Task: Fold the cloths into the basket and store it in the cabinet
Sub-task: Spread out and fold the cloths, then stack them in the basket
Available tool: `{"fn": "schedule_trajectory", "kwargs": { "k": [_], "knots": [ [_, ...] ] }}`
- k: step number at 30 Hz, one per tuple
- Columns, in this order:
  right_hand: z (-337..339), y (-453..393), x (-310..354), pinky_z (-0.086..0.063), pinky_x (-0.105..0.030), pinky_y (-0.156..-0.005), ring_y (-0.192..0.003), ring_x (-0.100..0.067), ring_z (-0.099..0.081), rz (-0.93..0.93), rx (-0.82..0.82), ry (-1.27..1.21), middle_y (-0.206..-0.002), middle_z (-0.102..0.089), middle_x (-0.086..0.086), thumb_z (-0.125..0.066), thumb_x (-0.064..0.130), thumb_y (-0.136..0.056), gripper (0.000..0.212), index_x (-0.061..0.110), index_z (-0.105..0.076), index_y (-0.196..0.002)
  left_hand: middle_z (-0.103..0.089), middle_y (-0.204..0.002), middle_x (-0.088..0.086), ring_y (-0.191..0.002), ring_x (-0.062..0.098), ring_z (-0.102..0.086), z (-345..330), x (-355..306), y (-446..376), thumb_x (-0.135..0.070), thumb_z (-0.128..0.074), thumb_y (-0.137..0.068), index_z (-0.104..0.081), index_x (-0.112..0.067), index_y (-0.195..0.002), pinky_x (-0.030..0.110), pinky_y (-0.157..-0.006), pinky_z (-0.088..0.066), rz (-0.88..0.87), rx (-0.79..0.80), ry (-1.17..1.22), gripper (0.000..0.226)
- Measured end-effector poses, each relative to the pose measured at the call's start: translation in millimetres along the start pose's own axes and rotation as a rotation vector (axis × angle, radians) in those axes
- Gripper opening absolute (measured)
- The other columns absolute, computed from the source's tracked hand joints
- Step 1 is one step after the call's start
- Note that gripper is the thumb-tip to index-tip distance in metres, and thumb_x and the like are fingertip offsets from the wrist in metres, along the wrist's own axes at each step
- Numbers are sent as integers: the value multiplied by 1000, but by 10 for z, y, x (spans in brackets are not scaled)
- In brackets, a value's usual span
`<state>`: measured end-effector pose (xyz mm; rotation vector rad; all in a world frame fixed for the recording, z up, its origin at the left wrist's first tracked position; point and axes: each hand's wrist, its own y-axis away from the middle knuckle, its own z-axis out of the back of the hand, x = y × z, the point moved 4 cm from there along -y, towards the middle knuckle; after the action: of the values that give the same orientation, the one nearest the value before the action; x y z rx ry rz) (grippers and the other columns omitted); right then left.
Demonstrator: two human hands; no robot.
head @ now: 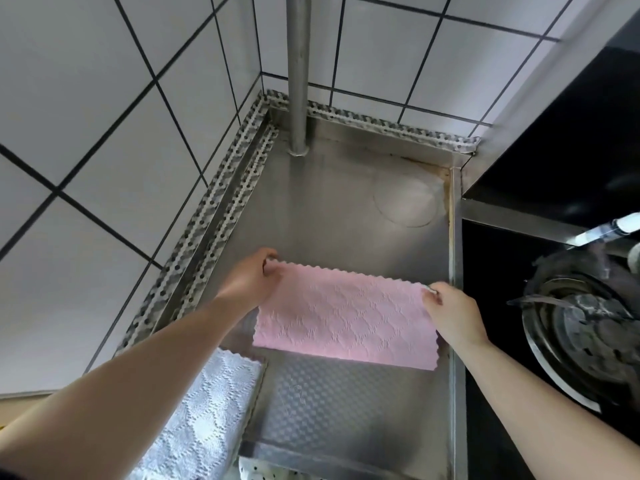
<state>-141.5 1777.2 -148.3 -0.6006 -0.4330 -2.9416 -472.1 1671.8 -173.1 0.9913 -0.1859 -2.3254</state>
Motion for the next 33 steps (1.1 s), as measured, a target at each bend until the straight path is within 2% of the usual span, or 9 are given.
{"fn": "schedule_trajectory", "kwargs": {
  "k": [3, 7, 12, 14, 16, 19, 22, 27, 33],
  "knots": [
    [21, 37, 4, -52, -36, -73, -85, -26, -62, 9, -24, -14, -95, -66, -6, -53, 27, -92, 20, 15, -61, -106, -59, -121, 1, -101, 19, -56, 45, -82, 57, -30, -62, -87, -50, -21, -129, 25, -78, -43, -41, -13, -54, 44],
    [86, 166, 197, -44, -39, -92, -107, -29, -55, 224, -246, -7, -117, -57, -10, -67, 16, -81, 32, 11, -63, -112, -55, -128, 10, -119, 30, -49, 65, -345, 319, -26, -55, -88, -58, -10, -124, 42, -99, -41, -365, -218, -282, 39],
    [-351, 400, 825, -37, -45, -103, -125, -34, -48, 512, -147, 79, -132, -54, -16, -65, 9, -79, 43, 7, -60, -122, -34, -151, 2, -140, 17, -30, -598, -696, 640, -10, -42, -88, -44, -17, -139, 38, -117, -15, -616, 49, -478, 52],
    [-660, 469, 936, -20, -41, -114, -142, -26, -26, 490, 16, 157, -149, -36, -12, -49, 15, -91, 50, 8, -42, -139, -27, -154, -1, -144, 13, -20, -810, -715, 703, -23, -35, -93, -31, -19, -146, 35, -118, -3, -588, 103, -525, 53],
    [-866, 522, 888, -9, -42, -117, -146, -20, -9, 428, 66, 223, -157, -17, -4, -40, 23, -95, 56, 11, -24, -148, -38, -149, 1, -141, 18, -29, -877, -698, 773, -30, -44, -90, -40, -15, -141, 40, -117, -15, -570, 92, -548, 54],
    [-870, 578, 770, -21, -51, -114, -143, -23, -22, 447, 0, 270, -153, -30, -4, -37, 34, -92, 56, 15, -35, -144, -49, -140, 7, -132, 28, -42, -895, -614, 846, -29, -40, -87, -54, -9, -131, 52, -107, -35, -644, 4, -602, 50],
    [-790, 510, 534, -12, -49, -117, -145, -19, -13, 432, 7, 432, -157, -18, 0, -20, 57, -88, 71, 21, -23, -149, -11, -156, 6, -145, 27, -12, -892, -488, 820, -36, -19, -94, -23, -14, -148, 48, -118, -3, -585, 34, -626, 59],
    [-665, 453, 206, -4, -49, -118, -147, -17, -4, 367, 36, 432, -159, -7, 1, -36, 63, -87, 75, 26, -16, -150, 37, -146, 0, -135, 20, 37, -861, -308, 701, -61, 7, -85, 31, -29, -139, 43, -110, 26, -433, 71, -734, 68],
    [-567, 447, 185, 5, -50, -115, -147, -17, 0, 370, 32, 454, -160, -3, -1, -36, 61, -88, 75, 25, -13, -150, 33, -148, 2, -133, 20, 37, -808, -388, 717, -65, -8, -90, 23, -26, -143, 44, -111, 23, -409, 158, -735, 73]
  ]
}}
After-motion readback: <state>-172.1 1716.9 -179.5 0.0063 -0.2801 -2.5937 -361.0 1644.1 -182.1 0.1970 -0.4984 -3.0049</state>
